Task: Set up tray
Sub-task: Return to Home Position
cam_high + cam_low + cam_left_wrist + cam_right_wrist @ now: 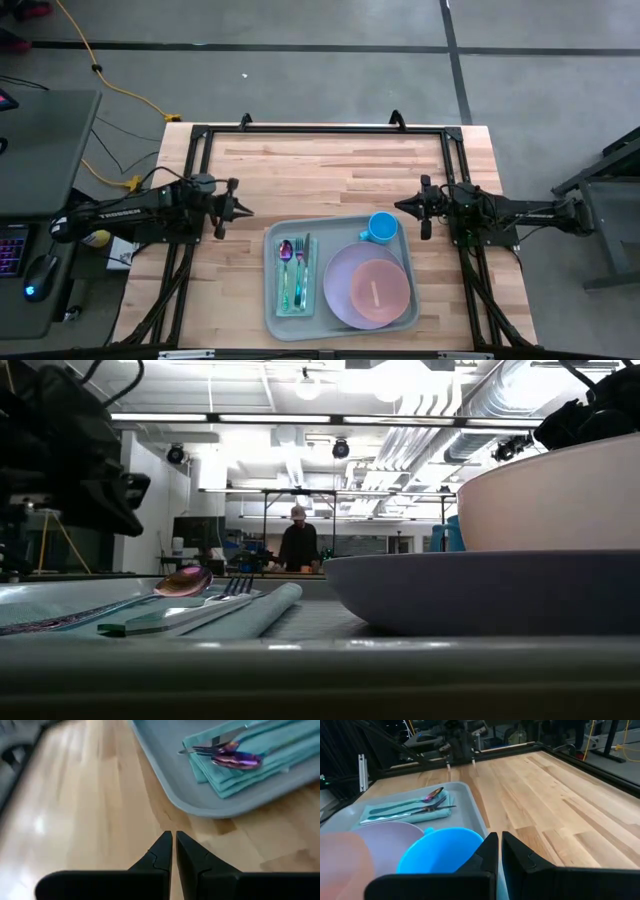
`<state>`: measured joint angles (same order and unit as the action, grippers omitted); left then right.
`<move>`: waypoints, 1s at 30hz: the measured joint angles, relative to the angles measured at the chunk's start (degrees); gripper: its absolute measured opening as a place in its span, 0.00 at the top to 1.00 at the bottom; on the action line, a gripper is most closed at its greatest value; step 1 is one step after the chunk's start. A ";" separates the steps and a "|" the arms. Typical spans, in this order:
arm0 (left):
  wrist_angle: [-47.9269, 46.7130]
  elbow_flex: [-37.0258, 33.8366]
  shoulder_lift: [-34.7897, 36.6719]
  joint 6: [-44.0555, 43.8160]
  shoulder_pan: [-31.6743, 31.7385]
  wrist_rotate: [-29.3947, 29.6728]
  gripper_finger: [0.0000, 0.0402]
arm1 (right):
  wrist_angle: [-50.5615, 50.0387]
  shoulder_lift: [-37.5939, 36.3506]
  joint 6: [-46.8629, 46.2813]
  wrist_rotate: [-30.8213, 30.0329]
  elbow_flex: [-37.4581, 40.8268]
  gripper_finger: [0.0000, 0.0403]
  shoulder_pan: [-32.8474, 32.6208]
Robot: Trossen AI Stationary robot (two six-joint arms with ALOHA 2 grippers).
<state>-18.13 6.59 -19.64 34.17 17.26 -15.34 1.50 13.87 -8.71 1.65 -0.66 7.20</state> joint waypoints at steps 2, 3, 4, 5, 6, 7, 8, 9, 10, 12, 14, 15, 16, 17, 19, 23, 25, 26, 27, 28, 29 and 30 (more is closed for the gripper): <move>-1.14 0.00 0.00 -5.69 -0.02 -0.12 0.86 | 0.03 0.00 -0.23 0.02 0.02 1.00 0.00; -1.49 0.00 0.00 -8.18 0.00 -0.06 0.86 | 0.06 0.00 -0.28 0.02 0.02 1.00 0.00; -1.61 0.02 0.00 -11.20 0.00 0.10 0.86 | 0.06 0.00 -0.24 0.02 0.02 1.00 0.00; -1.64 0.02 0.02 -13.67 -0.01 0.49 0.86 | 0.07 0.00 -0.26 0.03 0.02 1.00 0.00; -1.62 0.02 0.02 -15.19 0.00 0.67 0.86 | 0.08 0.00 -0.24 0.04 0.02 1.00 0.00; -1.62 0.02 0.01 -15.96 0.00 0.74 0.86 | 0.09 0.00 -0.24 0.04 0.02 1.00 0.00; -1.62 0.02 0.02 -16.26 0.00 0.87 0.86 | 0.09 0.00 -0.24 0.04 0.02 1.00 0.00; -1.64 0.02 0.02 -16.29 0.00 0.90 0.86 | 0.09 0.00 -0.24 0.04 0.02 1.00 0.00; -1.64 0.02 0.02 -16.33 0.00 0.90 0.86 | 0.11 0.00 -0.24 0.04 0.02 1.00 0.00; -1.64 0.02 0.02 -16.43 0.00 0.92 0.86 | 0.11 0.00 -0.24 0.04 0.02 1.00 0.00; -1.66 0.02 0.02 -16.43 0.00 0.92 0.86 | 0.13 0.00 -0.24 0.06 0.02 1.00 0.00; -1.66 0.02 0.02 -16.44 0.00 0.92 0.86 | 0.13 0.00 -0.24 0.06 0.02 1.00 0.00; -1.67 0.02 0.02 -16.46 0.00 0.92 0.86 | 0.13 0.00 -0.24 0.09 0.02 1.00 0.00; -1.68 0.02 0.02 -16.46 0.00 0.95 0.86 | 0.14 0.00 -0.24 0.09 0.02 1.00 -0.01; -1.69 0.02 0.02 -16.46 0.00 0.95 0.86 | 0.15 0.00 -0.24 0.09 0.02 1.00 0.00; -1.71 0.02 0.02 -16.46 0.00 0.98 0.86 | 0.17 0.00 -0.24 0.09 0.02 1.00 0.00; -1.71 0.02 0.02 -16.46 0.00 0.99 0.86 | 0.20 0.00 -0.24 0.09 0.02 1.00 0.00; -1.73 0.02 0.02 -16.46 0.00 0.99 0.86 | 0.20 0.00 -0.24 0.09 0.02 1.00 0.00; -1.73 0.02 0.02 -16.46 0.00 1.01 0.86 | 0.20 0.00 -0.24 0.09 0.02 1.00 -0.01; -1.73 0.02 0.02 -16.46 0.00 1.01 0.86 | 0.20 0.00 -0.24 0.09 0.02 1.00 0.00; -1.73 0.02 0.02 -16.46 0.00 1.01 0.86 | 0.20 0.00 -0.24 0.09 0.02 1.00 -0.01; -1.73 0.02 0.02 -16.46 0.00 1.01 0.86 | 0.22 0.00 -0.24 0.09 0.02 1.00 0.00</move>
<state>-19.86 6.61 -19.62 17.72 17.26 -14.33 1.72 13.87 -8.95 1.74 -0.64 7.20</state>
